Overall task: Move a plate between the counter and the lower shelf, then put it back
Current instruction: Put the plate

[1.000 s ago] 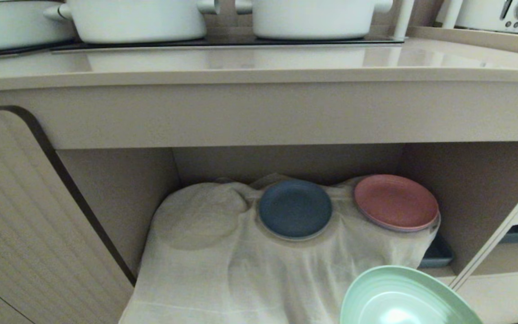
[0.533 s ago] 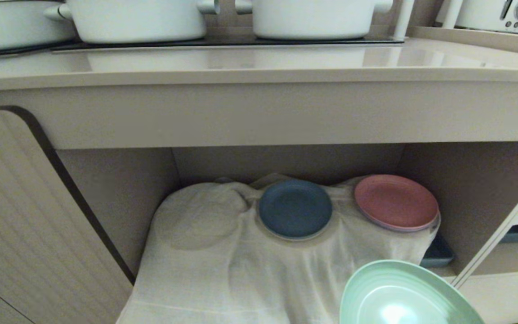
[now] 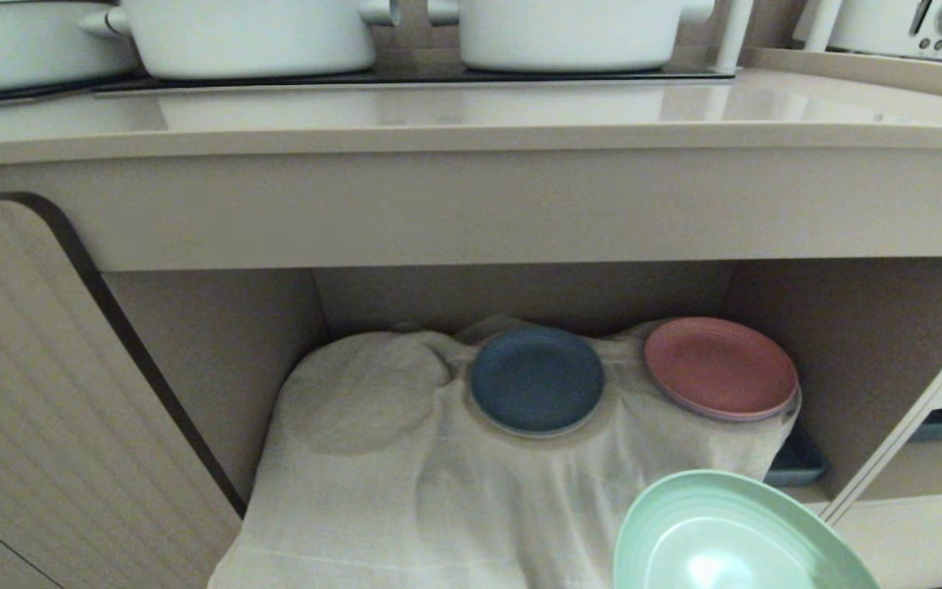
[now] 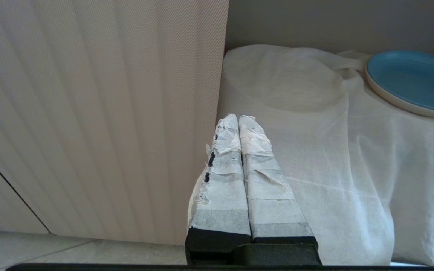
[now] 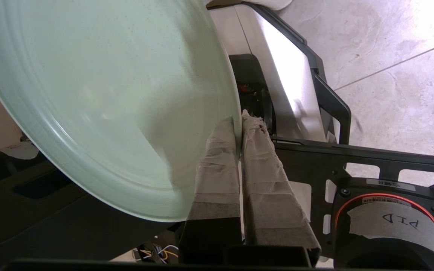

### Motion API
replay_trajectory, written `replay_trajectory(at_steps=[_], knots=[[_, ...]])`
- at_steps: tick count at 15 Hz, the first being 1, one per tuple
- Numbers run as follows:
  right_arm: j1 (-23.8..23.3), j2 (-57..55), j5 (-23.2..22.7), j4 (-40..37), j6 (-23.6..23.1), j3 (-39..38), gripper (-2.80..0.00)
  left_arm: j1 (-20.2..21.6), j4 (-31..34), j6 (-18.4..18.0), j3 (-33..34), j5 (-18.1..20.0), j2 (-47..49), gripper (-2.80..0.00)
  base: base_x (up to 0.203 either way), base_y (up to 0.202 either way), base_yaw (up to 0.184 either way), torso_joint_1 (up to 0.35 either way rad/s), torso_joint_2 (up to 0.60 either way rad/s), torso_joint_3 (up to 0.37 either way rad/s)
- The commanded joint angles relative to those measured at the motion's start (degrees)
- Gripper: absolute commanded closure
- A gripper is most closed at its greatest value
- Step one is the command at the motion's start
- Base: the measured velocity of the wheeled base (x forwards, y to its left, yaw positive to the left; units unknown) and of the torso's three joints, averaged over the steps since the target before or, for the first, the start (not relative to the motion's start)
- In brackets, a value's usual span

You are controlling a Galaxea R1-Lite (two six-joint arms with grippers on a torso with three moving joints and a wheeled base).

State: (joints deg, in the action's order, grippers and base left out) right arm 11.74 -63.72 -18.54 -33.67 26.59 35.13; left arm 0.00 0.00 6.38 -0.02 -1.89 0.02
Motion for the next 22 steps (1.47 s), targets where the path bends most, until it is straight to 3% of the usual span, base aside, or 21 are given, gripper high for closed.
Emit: replay_trajectory(at_steps=[1,22], knots=[[0.0,-0.1,-0.1,-0.2,0.1,-0.1,0.00,0.0,0.0,0.0,0.0,0.0,0.0,0.00,0.000,0.000,0.000,0.000,0.00,0.000],[0.0,0.4,-0.1,-0.9,0.0,0.7,0.00,0.0,0.0,0.1,0.0,0.0,0.0,0.00,0.000,0.000,0.000,0.000,0.00,0.000]])
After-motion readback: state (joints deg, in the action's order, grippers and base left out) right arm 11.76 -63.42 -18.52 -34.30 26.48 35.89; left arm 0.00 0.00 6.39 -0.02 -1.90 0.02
